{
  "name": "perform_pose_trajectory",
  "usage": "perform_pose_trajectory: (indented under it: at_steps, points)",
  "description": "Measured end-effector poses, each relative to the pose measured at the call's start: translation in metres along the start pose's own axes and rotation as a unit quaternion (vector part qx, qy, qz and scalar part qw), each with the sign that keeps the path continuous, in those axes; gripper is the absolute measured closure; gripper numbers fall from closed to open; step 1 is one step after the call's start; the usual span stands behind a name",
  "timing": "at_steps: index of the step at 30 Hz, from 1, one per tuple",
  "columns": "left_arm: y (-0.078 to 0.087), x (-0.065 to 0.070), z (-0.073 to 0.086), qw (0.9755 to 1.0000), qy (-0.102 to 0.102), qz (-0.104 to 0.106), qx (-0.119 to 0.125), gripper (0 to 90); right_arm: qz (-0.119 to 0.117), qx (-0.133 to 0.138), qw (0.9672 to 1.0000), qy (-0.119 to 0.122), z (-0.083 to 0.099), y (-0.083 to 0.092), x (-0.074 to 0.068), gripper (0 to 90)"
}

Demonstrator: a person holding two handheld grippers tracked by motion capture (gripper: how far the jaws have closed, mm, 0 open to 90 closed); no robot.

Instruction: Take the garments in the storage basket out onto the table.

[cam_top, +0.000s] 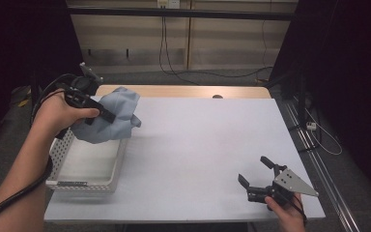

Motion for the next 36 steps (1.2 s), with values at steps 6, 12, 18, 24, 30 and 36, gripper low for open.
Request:
perform_pose_trajectory:
  at_steps: [6,12,18,24,30,36]
  points:
    - [-0.004,0.012,-0.005,0.9998,-0.015,0.01,0.001,45.3,0.001,0.0,1.0,0.0,0.0,0.0,0.0,1.1]
    - [-0.01,0.022,-0.009,0.9992,-0.029,0.023,0.013,45.1,0.001,0.0,1.0,0.001,0.0,0.0,0.0,1.1]
    - [-0.018,0.033,-0.013,0.9983,-0.046,0.032,0.017,44.9,0.001,-0.001,1.0,0.001,0.0,0.0,0.0,1.1]
    - [-0.025,0.037,-0.015,0.9979,-0.052,0.036,0.01,45.2,0.001,-0.001,1.0,0.001,0.0,0.0,0.0,1.2]
    - [-0.025,0.039,-0.016,0.9976,-0.059,0.035,0.015,51.8,0.001,-0.001,1.0,0.0,0.0,0.0,0.001,1.2]
    - [-0.027,0.042,-0.019,0.9973,-0.052,0.045,0.023,58.5,0.0,-0.001,1.0,0.001,0.0,0.0,0.0,1.2]
Point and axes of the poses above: each handheld gripper's, and its own axes: y roughly backward along the jaws, z roughly out of its underside, x roughly to its right, the point moved 4 cm from there along -y, roughly forward along the jaws, and after that the axes turned 7 degrees about z, right-handed, at the moved point
